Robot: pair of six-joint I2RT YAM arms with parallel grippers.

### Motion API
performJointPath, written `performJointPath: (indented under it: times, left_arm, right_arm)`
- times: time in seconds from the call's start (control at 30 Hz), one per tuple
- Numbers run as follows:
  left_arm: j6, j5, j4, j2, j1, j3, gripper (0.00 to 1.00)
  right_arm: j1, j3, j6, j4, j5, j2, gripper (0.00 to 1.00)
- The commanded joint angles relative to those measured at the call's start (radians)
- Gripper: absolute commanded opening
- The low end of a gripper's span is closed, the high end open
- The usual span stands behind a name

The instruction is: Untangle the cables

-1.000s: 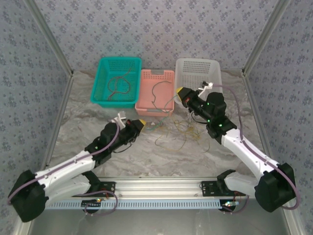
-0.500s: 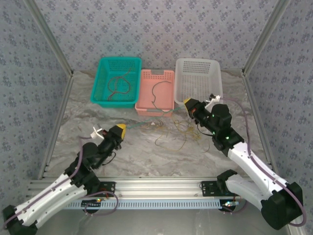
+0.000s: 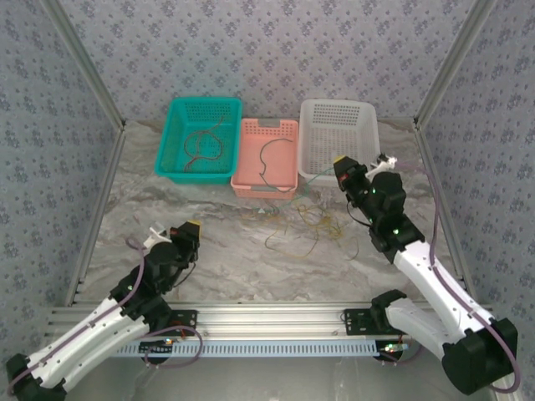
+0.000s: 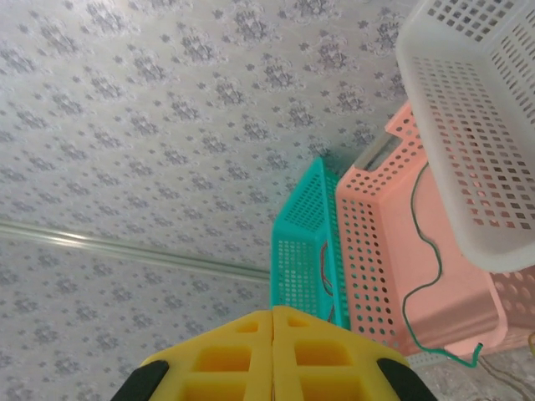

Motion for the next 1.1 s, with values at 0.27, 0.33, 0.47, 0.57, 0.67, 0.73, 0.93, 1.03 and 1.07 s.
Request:
performJointPath:
  times: [0.27, 0.33, 0.47, 0.57, 0.67, 0.73, 0.93, 1.03, 1.07]
  left_arm:
    - [1.028, 0.476, -0.297, 0.632, 0.025, 0.882, 0.58]
    - [1.142, 0.559, -0.35, 0.758, -0.004, 0.998, 0.63]
    - [1.292, 0.522, -0.342, 0.903, -0.113, 1.073, 0.68]
    - [1.337, 0.472, -0.274, 0.938, -0.167, 1.035, 0.71]
    - [1.329, 0.461, -0.172, 0.942, -0.183, 0.962, 0.72]
    - [1.315, 0.468, -0.111, 0.949, -0.185, 0.922, 0.73]
    - [1.261, 0.484, 0.017, 0.981, -0.185, 0.866, 0.72]
    - [1.246, 0.524, 0.073, 0.988, -0.185, 0.853, 0.71]
    - [1.245, 0.527, 0.077, 0.993, -0.185, 0.855, 0.7]
  right_arm:
    - [-0.003, 0.569, -0.466, -0.55, -0.271, 0.272, 0.0]
    - [-0.003, 0.617, -0.478, -0.592, -0.298, 0.304, 0.0]
    - [0.0, 0.661, -0.48, -0.621, -0.335, 0.332, 0.0]
    - [0.003, 0.67, -0.481, -0.633, -0.362, 0.342, 0.0]
    - [0.003, 0.66, -0.466, -0.622, -0.381, 0.343, 0.0]
    - [0.007, 0.651, -0.454, -0.61, -0.397, 0.343, 0.0]
    - [0.011, 0.619, -0.419, -0.574, -0.407, 0.339, 0.0]
    - [0.013, 0.603, -0.4, -0.552, -0.416, 0.34, 0.0]
    - [0.013, 0.6, -0.395, -0.546, -0.419, 0.34, 0.0]
